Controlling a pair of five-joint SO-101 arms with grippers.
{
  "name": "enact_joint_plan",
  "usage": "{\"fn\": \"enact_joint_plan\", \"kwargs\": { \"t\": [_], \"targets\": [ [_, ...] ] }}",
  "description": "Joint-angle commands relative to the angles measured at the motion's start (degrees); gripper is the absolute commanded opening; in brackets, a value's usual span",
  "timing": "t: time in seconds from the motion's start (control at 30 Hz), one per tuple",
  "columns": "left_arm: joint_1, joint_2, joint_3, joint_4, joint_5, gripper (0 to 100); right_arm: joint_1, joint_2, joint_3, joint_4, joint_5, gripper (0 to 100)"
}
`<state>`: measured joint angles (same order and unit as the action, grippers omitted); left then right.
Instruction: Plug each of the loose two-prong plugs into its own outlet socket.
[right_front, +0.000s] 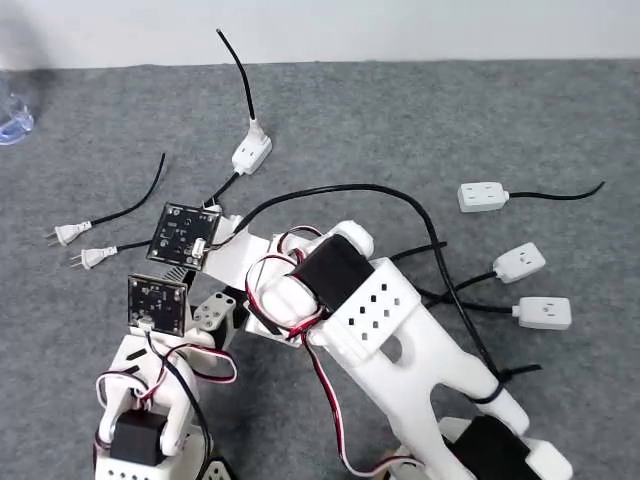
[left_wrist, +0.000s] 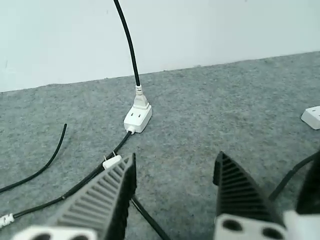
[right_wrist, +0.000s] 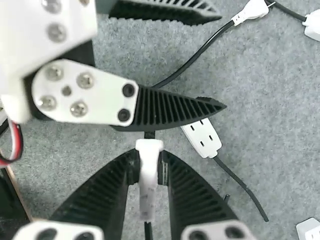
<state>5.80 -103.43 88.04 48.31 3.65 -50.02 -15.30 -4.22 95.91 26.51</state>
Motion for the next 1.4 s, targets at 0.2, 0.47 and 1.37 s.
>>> {"fn": "enact_joint_plan", "kwargs": {
  "t": [0.2, 0.47, 1.37],
  "targets": [
    [0.44, -0.97, 1.1, 0.18, -0.88, 24, 2.51, -2.86, -4.48, -4.53, -1.85, 0.8],
    [5.45, -0.97, 3.12, 0.09, -3.08, 24, 3.12, -2.86, -4.48, -5.05, -1.93, 0.8],
    [-22.68, -0.97, 8.13, 7.56, -23.03, 24, 22.29, 36.79, -24.62, -2.15, -10.9, 0.8]
  ]
}}
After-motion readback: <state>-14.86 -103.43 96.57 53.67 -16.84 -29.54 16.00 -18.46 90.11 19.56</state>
